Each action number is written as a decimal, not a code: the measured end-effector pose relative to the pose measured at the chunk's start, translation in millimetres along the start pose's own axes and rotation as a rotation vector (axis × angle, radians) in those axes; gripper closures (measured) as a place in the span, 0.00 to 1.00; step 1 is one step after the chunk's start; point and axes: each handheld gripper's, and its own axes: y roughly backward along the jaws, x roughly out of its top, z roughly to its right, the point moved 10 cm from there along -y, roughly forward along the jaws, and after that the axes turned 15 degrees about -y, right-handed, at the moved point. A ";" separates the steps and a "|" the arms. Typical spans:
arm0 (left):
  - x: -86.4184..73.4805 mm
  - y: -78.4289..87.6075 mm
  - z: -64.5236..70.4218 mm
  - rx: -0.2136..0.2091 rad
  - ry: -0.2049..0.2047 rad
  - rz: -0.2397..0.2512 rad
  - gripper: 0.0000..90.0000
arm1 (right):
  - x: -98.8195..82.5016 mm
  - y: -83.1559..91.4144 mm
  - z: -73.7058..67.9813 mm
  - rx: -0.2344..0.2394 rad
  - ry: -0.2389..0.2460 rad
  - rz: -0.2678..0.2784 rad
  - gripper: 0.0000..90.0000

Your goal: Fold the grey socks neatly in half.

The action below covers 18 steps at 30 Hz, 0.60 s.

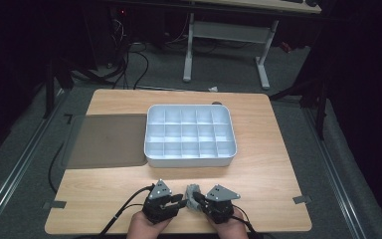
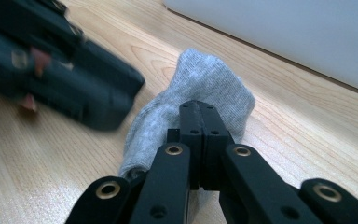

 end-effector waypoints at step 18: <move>9.9 -21.7 11.0 0.058 0.000 0.065 1.00 | 0.7 -0.1 1.9 0.029 -0.053 -0.008 1.00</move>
